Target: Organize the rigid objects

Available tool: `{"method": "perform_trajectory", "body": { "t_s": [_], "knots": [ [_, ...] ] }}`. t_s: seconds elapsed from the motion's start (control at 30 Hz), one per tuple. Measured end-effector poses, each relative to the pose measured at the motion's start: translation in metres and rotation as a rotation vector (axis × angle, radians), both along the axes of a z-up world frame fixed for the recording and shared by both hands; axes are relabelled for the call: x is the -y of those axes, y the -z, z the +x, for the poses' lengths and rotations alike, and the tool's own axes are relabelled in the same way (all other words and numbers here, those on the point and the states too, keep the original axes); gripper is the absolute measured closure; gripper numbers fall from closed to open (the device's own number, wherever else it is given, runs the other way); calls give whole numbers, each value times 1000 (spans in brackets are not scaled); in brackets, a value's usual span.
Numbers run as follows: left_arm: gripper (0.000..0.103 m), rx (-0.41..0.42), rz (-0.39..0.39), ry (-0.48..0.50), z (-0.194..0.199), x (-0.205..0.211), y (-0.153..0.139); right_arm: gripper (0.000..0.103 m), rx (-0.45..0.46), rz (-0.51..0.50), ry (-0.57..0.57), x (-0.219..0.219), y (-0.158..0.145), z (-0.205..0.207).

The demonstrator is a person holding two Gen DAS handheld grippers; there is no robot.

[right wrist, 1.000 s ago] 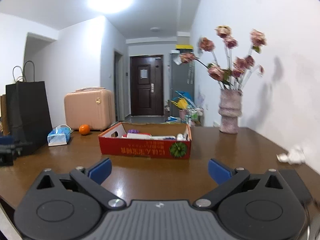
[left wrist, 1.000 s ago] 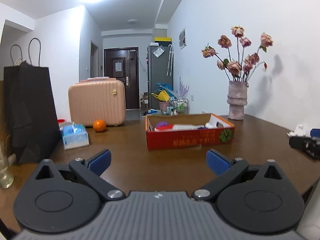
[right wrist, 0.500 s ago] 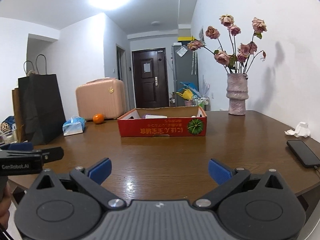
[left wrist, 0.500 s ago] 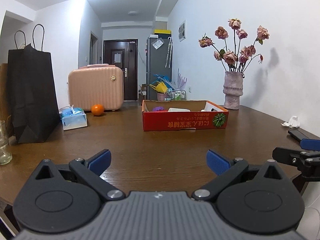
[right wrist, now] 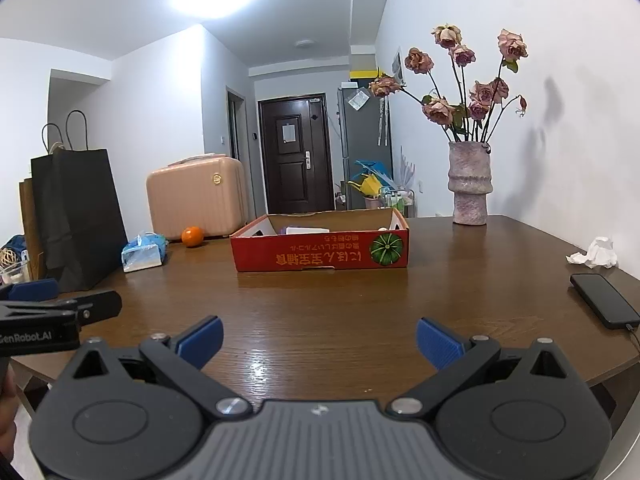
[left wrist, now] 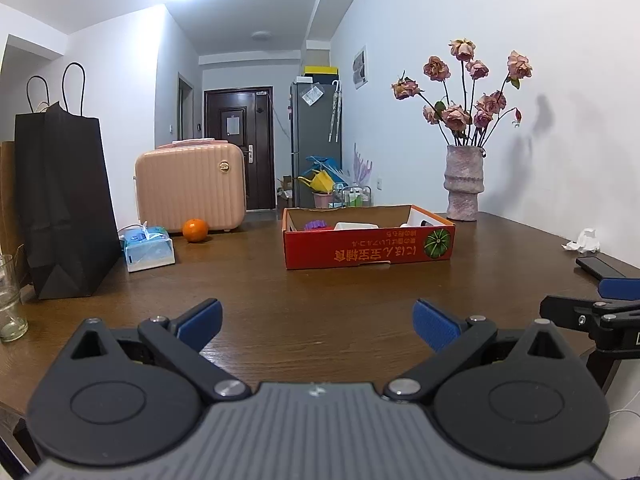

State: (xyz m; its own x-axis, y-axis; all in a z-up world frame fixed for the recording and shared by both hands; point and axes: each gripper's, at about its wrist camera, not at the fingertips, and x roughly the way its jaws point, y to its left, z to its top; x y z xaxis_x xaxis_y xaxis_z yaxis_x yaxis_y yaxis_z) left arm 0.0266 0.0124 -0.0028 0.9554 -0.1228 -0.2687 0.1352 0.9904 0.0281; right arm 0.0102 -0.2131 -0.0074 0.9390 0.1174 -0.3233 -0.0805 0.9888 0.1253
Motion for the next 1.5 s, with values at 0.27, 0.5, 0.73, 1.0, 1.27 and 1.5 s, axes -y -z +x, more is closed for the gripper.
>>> {"method": "perform_trajectory", "body": {
  "t_s": [0.27, 0.5, 0.73, 1.0, 1.27, 1.5],
  "knots": [
    [0, -4, 1, 4, 1, 1, -1, 0, -1, -3, 1, 0, 0, 0],
    [0, -4, 3, 6, 1, 1, -1, 0, 0, 0, 9, 1, 0, 0],
    [0, -5, 4, 7, 1, 1, -1, 0, -8, 11, 9, 4, 1, 2],
    [0, -4, 4, 5, 0, 2, -1, 0, 7, 9, 9, 3, 0, -1],
    [0, -3, 6, 9, 0, 3, -1, 0, -6, 9, 15, 3, 2, 0],
    [0, 7, 6, 15, -1, 4, -2, 0, -7, 12, 19, 4, 1, 1]
  ]
}}
